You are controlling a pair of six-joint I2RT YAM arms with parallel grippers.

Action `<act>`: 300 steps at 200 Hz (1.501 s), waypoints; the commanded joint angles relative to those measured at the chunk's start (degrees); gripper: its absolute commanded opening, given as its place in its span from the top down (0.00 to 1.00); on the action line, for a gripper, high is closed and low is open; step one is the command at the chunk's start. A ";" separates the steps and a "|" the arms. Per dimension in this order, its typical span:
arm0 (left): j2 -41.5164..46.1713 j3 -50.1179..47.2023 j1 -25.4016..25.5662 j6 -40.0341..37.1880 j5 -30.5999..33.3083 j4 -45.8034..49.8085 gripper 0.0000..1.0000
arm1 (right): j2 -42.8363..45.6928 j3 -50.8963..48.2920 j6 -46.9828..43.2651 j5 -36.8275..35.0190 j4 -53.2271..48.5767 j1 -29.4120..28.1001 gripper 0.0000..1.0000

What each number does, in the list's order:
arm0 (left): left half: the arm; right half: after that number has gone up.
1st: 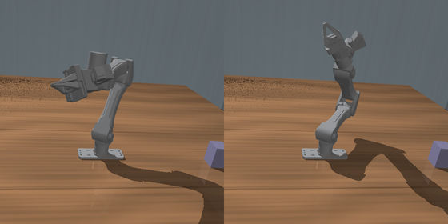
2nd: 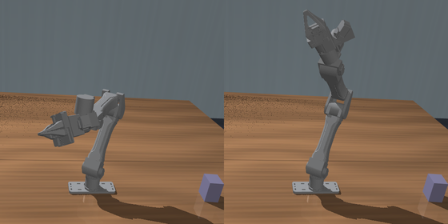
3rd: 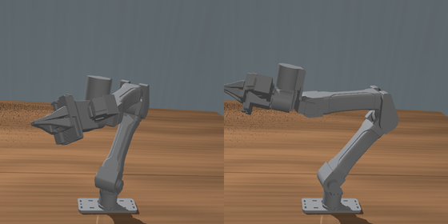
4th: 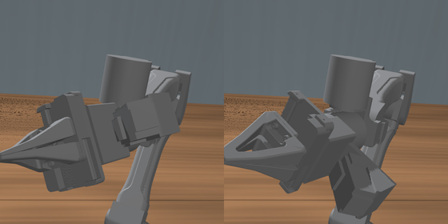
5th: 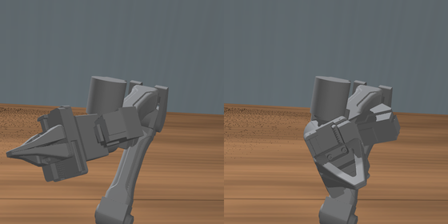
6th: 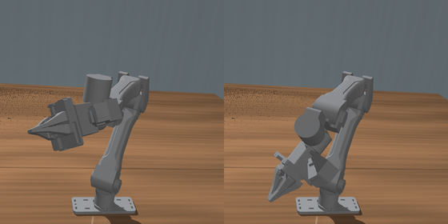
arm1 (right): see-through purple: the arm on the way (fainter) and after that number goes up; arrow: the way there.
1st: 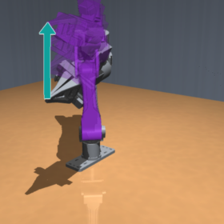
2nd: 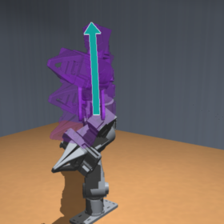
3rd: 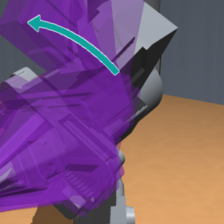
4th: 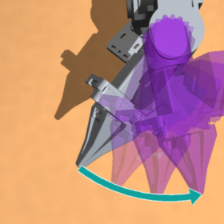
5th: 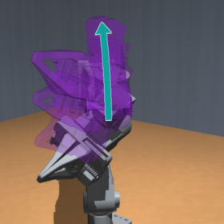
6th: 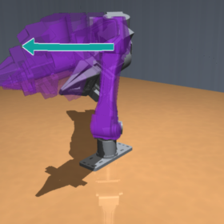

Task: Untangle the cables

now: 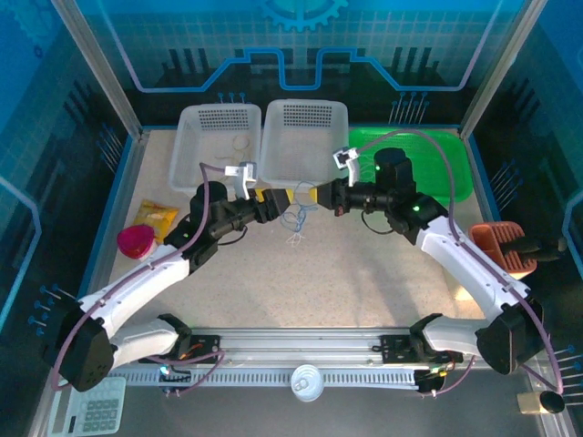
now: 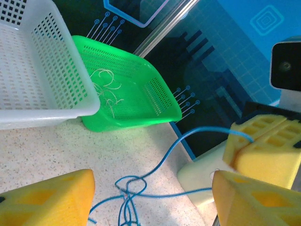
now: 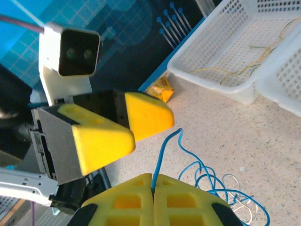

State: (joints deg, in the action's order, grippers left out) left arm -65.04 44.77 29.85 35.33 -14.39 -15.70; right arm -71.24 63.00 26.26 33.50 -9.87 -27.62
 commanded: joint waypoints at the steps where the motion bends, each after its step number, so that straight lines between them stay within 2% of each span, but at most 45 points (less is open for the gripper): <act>1: -0.47 1.58 0.05 -3.51 -0.60 2.96 0.33 | -0.44 0.15 -1.82 2.48 0.32 -1.52 1.00; 130: -4.04 2.44 0.05 -6.57 -3.10 2.54 0.44 | -2.19 0.83 -2.62 5.47 0.21 -3.80 1.00; 172: -4.86 2.57 0.08 -6.65 -3.95 0.37 0.66 | -2.52 0.63 -2.62 5.51 0.20 -3.83 1.00; 198: -5.36 3.25 0.11 -7.02 -4.59 0.09 0.89 | -2.68 0.46 -2.43 5.45 0.55 -3.84 1.00; 216: -5.21 3.64 0.05 -7.22 -4.55 0.29 1.00 | -2.49 0.39 -2.49 4.97 0.59 -3.73 1.00; 283: -1.69 2.93 0.11 -7.58 -1.20 0.81 1.00 | -0.62 -1.70 -1.71 3.42 1.34 -0.43 1.00; 290: -1.06 2.58 0.09 -7.57 -0.51 0.60 1.00 | -0.36 -2.04 -1.52 3.39 1.53 0.03 0.90; 300: -0.28 2.29 0.08 -7.36 0.51 0.45 1.00 | -0.08 -2.64 -1.37 3.33 1.82 0.48 0.65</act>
State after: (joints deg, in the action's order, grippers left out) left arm -68.69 46.89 29.85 29.39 -16.75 -13.91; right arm -73.17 61.82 24.80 37.30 -9.17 -28.58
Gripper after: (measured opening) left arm 0.052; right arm 0.120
